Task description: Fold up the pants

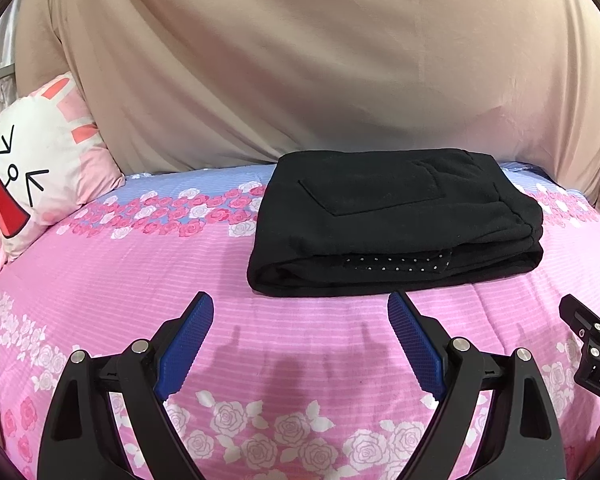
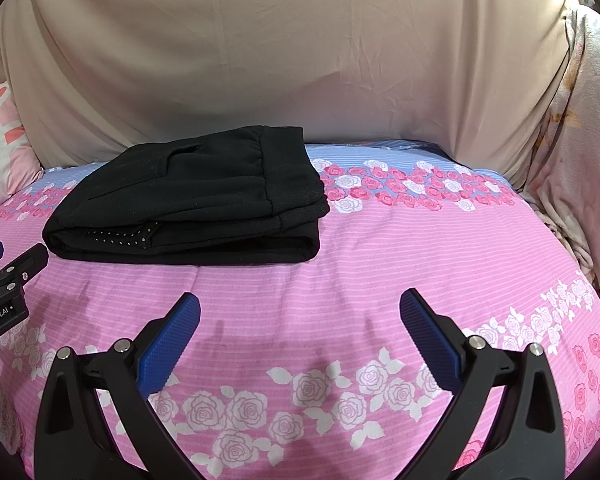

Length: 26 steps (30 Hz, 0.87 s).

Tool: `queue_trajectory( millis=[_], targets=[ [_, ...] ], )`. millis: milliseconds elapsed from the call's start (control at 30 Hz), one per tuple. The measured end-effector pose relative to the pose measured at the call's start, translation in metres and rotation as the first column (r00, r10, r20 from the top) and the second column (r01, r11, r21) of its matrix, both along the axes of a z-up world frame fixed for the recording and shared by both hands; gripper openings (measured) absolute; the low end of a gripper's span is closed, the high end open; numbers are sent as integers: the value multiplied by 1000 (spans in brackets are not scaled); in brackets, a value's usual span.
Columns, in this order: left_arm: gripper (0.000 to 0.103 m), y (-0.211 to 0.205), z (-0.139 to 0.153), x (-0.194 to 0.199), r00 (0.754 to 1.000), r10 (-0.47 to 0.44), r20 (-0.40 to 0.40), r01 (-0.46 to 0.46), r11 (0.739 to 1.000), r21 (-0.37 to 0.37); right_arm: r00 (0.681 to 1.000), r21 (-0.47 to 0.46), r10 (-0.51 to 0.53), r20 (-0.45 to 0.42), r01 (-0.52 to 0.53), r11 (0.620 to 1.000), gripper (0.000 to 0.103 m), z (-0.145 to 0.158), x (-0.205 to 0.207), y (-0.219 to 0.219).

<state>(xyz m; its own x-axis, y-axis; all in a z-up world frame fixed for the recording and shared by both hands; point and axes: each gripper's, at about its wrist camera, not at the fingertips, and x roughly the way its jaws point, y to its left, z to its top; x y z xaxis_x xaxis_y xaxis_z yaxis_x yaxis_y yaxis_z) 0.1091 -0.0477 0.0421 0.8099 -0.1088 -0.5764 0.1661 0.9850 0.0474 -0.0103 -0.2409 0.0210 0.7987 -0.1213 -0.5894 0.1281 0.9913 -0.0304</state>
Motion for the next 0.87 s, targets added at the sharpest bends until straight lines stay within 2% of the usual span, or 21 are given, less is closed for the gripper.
queue_trajectory(
  millis=[333, 567, 867],
  targets=[
    [86, -1, 0, 1, 1000, 0, -8, 0, 1000, 9, 1000, 0, 1, 1, -1, 1000, 98, 0, 0, 0],
    [87, -2, 2, -5, 999, -2, 35, 2, 1000, 3, 1000, 0, 0, 1, 0, 1000, 98, 0, 0, 0],
    [85, -5, 0, -3, 1000, -17, 12, 16, 1000, 17, 1000, 2, -1, 0, 1, 1000, 98, 1, 0, -1]
  ],
)
